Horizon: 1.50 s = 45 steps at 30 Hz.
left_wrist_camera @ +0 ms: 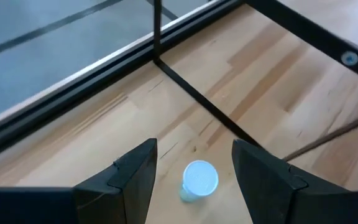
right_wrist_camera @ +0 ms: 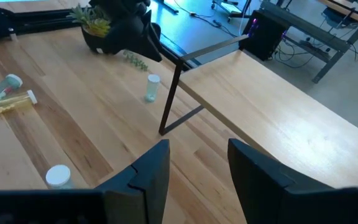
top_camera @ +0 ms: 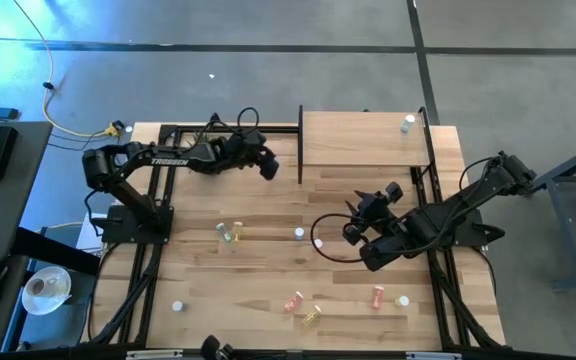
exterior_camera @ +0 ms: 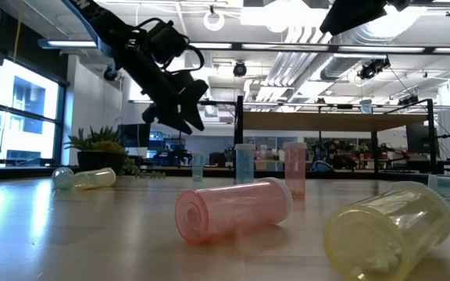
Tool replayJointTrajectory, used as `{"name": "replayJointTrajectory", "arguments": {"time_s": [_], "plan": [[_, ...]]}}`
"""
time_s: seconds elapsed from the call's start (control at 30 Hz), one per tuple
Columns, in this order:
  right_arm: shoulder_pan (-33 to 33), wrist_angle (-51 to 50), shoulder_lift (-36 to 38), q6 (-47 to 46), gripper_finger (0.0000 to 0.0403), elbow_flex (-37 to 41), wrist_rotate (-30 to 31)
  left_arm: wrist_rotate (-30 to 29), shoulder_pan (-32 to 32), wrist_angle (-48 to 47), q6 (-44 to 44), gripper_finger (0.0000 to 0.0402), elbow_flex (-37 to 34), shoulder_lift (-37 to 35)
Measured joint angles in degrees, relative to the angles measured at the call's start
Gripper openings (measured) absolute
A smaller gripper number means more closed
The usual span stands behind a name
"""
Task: Pick and place medicine bottles onto shelf by color
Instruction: Put the light blue pill bottle on the shelf
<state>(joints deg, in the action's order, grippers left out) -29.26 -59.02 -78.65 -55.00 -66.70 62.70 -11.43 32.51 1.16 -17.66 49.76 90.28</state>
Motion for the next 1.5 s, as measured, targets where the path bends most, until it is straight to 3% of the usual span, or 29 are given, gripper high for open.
{"name": "replayJointTrajectory", "arguments": {"time_s": [0.4, 0.77, 1.27, 1.5], "plan": [[0.0, 0.02, 0.0, -0.15, 0.0154, 0.0, -0.22, -7.53, -3.52, -0.15, -3.25, 0.02, -0.02, 1.5], [0.0, 0.04, 0.0, -0.02, 0.0154, 0.0, -0.22, -5.87, -3.54, 4.18, -3.27, 0.02, -0.02, 7.98], [0.0, 0.02, 0.0, -0.02, 0.0154, 0.0, -0.22, -6.17, -3.67, 4.8, -3.25, 0.0199, -0.04, 10.96], [0.0, 0.02, 0.0, -0.02, 0.0154, 0.0, -0.22, -6.31, -3.76, 4.73, -2.62, 0.0158, -0.04, 11.08]]}}
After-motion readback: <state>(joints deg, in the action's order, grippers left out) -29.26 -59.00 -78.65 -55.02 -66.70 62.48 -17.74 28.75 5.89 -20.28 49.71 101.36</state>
